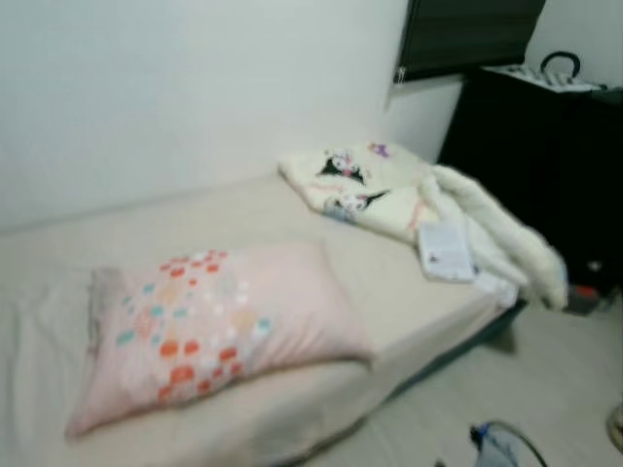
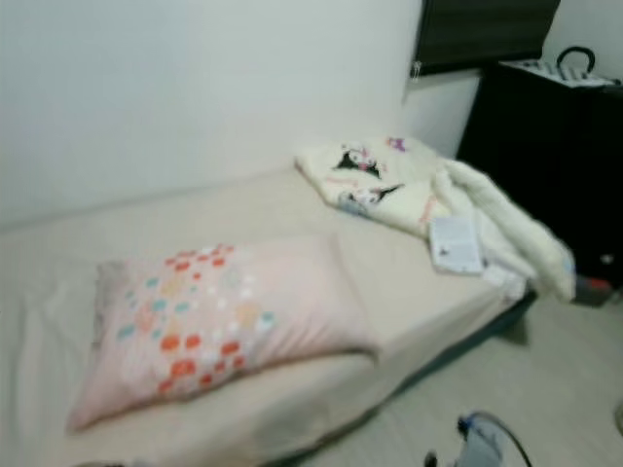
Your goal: Clean up the room
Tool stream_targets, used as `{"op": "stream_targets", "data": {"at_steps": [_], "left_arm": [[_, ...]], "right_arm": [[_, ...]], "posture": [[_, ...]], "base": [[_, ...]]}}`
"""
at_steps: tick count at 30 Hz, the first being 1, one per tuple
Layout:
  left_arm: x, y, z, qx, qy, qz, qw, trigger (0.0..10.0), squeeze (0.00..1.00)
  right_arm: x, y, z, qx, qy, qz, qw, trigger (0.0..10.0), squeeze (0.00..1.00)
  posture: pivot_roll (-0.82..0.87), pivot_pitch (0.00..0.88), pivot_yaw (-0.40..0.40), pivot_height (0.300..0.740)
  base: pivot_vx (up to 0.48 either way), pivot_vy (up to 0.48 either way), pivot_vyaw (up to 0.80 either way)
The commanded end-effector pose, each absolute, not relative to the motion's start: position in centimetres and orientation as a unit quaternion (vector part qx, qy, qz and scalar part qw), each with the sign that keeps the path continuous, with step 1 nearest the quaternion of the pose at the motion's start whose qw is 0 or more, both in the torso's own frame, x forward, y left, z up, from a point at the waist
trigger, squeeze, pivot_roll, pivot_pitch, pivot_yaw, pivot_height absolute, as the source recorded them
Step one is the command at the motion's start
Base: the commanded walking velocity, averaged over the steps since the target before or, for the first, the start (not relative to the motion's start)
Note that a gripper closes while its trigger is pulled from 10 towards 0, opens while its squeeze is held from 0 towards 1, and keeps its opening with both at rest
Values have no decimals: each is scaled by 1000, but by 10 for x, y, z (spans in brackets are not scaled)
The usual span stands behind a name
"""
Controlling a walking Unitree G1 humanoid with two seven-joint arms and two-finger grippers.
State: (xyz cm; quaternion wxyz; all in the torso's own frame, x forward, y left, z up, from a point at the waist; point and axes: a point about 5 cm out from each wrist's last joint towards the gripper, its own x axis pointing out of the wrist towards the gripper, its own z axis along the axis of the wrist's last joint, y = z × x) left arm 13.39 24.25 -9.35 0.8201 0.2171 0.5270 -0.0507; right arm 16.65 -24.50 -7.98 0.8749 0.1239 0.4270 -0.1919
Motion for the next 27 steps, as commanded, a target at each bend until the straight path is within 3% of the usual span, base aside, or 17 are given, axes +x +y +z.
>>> {"op": "stream_targets", "data": {"at_steps": [1,5,9,13,16,27], "left_arm": [[128,243,-96,209,536,-46,817,10000,0],[126,241,-97,208,539,-38,815,10000,0],[125,223,-102,207,540,-50,815,10000,0],[125,212,-104,206,539,-56,815,10000,0],[132,190,-105,203,533,-67,819,10000,0],[146,168,-103,204,522,-81,824,10000,0]], "right_arm": [[181,-244,-73,95,412,-152,893,10000,0],[200,-239,-62,82,379,-95,917,10000,0],[219,-236,-50,40,359,-27,932,10000,0],[224,-236,-47,31,353,-10,935,10000,0],[226,-233,-45,27,352,17,935,10000,0],[227,-218,-46,39,348,91,932,10000,0]], "posture": [[-42,0,-43,740],[-47,0,-41,740],[-53,0,-42,740],[-53,0,-47,740],[-55,0,-48,740],[-60,0,-39,740]], "base": [[0,0,0],[0,0,0],[0,0,770],[0,0,753],[0,0,756],[0,0,753]]}}
